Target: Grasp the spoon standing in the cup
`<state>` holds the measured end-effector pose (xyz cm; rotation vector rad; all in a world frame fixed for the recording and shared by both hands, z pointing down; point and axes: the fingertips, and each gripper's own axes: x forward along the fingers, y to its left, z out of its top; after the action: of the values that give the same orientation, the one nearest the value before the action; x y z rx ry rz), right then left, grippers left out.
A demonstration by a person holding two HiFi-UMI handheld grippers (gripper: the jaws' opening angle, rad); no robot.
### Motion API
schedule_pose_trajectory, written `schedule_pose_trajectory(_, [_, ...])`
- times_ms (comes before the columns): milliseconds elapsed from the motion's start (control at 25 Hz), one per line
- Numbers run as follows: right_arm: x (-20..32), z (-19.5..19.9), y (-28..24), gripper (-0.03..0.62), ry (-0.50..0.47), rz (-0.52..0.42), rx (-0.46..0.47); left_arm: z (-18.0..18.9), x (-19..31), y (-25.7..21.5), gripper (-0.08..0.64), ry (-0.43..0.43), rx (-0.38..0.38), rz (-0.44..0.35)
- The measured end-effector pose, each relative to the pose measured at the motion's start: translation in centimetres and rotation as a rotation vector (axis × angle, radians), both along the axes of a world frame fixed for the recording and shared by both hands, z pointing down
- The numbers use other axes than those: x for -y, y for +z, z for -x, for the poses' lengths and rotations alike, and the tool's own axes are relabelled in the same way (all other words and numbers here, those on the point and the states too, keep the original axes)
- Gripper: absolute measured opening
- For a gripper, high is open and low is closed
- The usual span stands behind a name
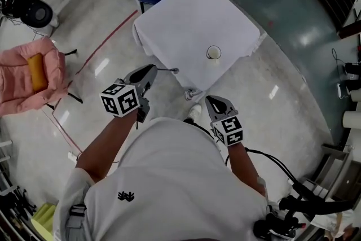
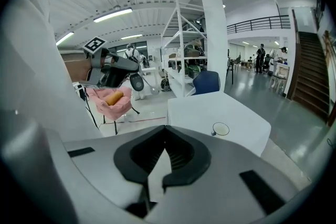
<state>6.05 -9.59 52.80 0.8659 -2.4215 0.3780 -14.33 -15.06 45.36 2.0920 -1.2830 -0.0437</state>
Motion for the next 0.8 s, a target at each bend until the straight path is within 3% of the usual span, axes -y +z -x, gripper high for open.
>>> schedule_pose_trajectory(320, [-2.7,3.5,-1.0,0.009,0.026,-0.023,-0.011,3.5,-3.4,-0.6,0.044,0.016,-0.009,-0.008])
schedule_pose_trajectory(800, [-3.1,4.5,-1.4,0.008,0.049,-0.067,-0.052,4.5,-4.1,-0.5,0.044,0.051,-0.015,0.005])
